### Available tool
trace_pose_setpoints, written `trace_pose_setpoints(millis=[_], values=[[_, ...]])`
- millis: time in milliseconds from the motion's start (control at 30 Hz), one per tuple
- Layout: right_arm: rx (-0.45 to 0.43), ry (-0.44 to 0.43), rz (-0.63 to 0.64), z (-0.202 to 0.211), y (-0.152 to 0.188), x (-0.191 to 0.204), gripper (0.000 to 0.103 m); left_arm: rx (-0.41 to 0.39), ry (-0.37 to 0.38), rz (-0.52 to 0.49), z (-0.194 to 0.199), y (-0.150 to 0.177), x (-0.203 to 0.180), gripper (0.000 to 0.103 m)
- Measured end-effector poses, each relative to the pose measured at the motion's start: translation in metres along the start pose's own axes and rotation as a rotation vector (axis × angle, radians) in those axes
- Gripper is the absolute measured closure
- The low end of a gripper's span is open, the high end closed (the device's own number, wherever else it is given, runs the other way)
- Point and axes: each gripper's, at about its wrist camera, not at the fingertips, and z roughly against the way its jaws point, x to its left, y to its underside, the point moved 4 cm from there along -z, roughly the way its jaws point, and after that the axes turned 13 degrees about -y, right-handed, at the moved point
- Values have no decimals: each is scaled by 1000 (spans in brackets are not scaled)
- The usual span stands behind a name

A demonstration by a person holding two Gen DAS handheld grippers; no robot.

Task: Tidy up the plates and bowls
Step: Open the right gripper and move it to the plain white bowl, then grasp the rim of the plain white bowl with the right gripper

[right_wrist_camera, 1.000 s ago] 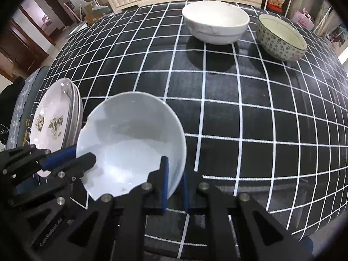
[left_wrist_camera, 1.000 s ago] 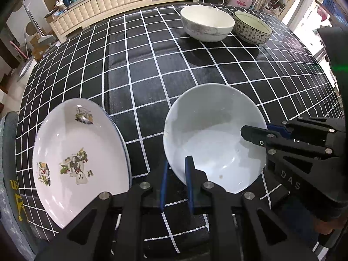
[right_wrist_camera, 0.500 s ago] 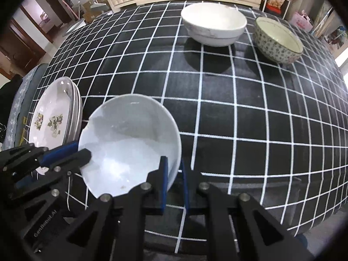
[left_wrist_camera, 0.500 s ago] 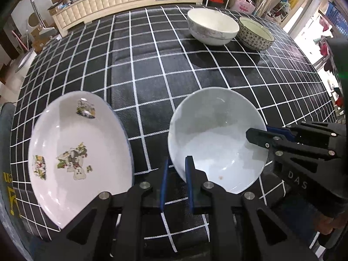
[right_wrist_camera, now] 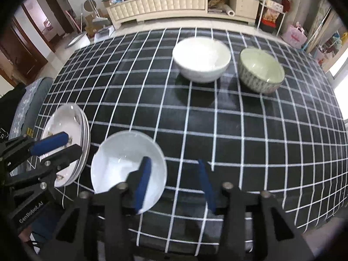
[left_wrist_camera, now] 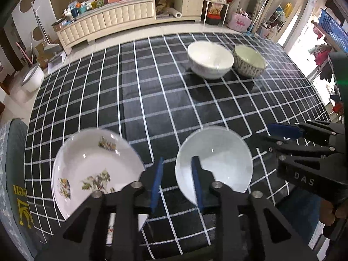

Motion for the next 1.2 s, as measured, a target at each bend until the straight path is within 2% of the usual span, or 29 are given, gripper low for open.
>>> trace_pose_setpoints(millis=[133, 267, 633, 1000, 1200], values=[[-18, 4, 0, 9, -16, -9, 47, -20, -6, -20, 3, -20, -4, 71], [-32, 6, 11, 16, -33, -17, 45, -48, -7, -40, 7, -44, -9, 62], [-69, -4, 42, 18, -91, -47, 44, -99, 1, -44, -5, -119, -20, 62], [-50, 4, 53, -15, -131, -75, 44, -25, 5, -83, -70, -163, -36, 62], [-49, -8, 45, -33, -145, -87, 44, 2, 34, -56, -96, -177, -37, 62]])
